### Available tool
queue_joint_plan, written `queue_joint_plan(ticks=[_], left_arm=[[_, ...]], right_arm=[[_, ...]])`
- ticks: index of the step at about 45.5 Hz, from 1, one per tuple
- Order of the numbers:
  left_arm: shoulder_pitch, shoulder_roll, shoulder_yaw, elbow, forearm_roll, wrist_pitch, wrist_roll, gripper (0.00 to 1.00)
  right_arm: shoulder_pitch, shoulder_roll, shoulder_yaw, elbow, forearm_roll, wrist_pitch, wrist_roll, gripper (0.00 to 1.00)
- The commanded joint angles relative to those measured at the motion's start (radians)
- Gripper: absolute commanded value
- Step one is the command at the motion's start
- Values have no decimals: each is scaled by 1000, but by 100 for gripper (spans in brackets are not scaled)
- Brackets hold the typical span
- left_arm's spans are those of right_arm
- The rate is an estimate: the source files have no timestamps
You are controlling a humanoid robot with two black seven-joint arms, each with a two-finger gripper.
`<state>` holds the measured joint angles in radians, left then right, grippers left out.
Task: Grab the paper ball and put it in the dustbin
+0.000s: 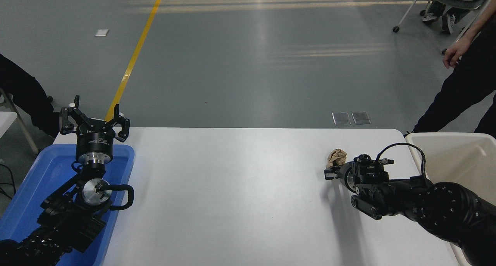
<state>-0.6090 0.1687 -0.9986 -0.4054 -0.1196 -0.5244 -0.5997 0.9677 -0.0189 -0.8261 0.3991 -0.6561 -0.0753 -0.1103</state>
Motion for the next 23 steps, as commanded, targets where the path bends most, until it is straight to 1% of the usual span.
queue_joint_plan(ticks=[1,3,15,19,23], left_arm=[[0,0,0,0,0,0,1,99],[0,0,0,-1,0,0,1,99],[0,0,0,0,2,-2,3,99],[0,0,0,-1,2,-2,3,99],[2,0,0,0,2,-2,3,99]], right_arm=[[100,-75,-74,98,3,2,1,0],[138,-99,-99,138,6,-1,1,0],[535,-334,-261,535,9,-6,1,0],[701,-384,-338,676,9,-6,1,0],[874,-404,-424,822,9,-4,4,0]])
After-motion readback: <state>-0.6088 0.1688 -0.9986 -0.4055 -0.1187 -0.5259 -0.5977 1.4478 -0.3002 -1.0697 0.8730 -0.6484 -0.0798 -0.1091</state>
